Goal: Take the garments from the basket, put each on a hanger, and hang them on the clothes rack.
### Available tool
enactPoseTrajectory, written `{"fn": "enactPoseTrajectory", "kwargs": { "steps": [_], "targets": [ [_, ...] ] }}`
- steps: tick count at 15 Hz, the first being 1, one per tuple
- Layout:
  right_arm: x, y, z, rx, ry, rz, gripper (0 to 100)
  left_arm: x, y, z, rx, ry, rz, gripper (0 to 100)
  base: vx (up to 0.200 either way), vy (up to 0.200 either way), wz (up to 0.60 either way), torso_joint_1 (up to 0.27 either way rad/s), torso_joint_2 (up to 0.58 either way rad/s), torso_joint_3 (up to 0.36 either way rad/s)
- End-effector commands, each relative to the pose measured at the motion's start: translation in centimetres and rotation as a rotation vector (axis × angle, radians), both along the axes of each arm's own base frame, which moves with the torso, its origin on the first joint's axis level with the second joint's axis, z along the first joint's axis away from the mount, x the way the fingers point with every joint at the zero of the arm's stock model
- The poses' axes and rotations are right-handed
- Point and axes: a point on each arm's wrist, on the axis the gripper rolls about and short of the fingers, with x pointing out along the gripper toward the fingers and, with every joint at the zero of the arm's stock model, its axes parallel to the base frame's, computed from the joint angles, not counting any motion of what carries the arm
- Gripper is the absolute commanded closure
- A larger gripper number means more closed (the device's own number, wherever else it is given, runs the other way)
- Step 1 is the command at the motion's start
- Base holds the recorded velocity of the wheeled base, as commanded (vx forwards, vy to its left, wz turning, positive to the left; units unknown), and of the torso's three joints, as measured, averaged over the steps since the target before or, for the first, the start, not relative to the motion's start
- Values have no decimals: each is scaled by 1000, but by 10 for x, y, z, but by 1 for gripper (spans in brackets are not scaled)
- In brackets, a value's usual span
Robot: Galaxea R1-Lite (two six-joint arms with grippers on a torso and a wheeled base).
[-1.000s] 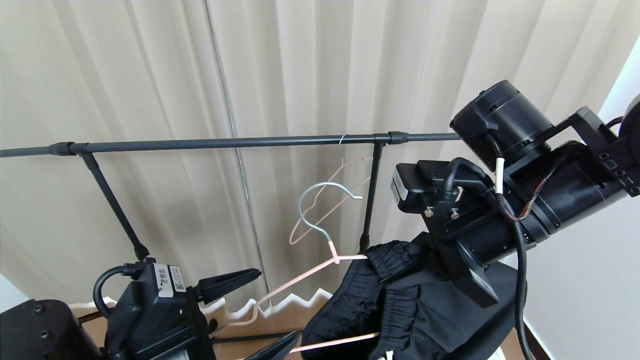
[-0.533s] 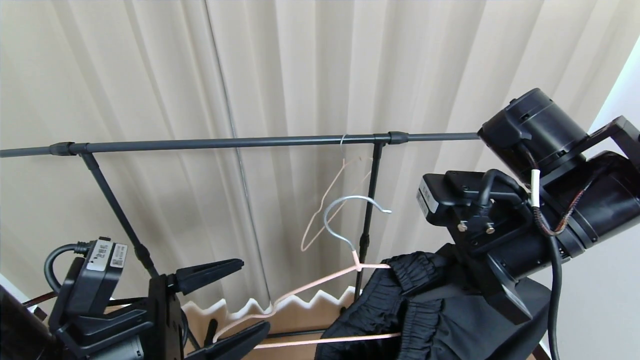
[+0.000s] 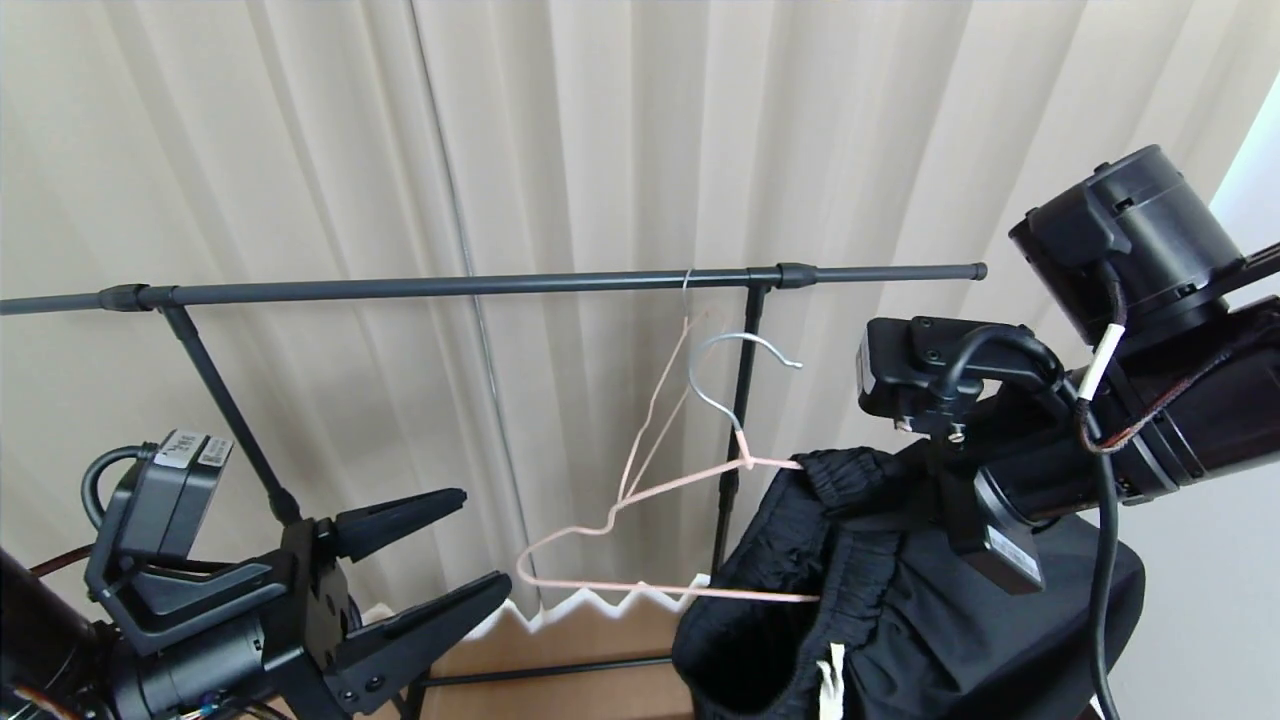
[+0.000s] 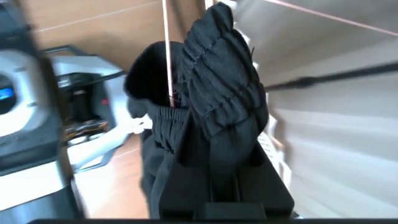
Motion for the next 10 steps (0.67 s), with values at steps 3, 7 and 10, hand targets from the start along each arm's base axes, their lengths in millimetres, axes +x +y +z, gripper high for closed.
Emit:
{"fn": "enactPoseTrajectory", "kwargs": {
  "steps": [3, 7, 10],
  "targets": [
    [-14, -4, -5, 1, -124, -38, 100, 10, -3, 8, 34, 81, 13, 0, 0, 0, 0, 0, 0, 0],
    [-19, -9, -10, 41, -259, -95, 100, 10, -10, 23, 122, 233, 61, 0, 0, 0, 0, 0, 0, 0],
    [-28, -7, -2, 100, -294, -101, 100, 7, -33, 17, 220, 297, 129, 0, 0, 0, 0, 0, 0, 0]
  ]
}}
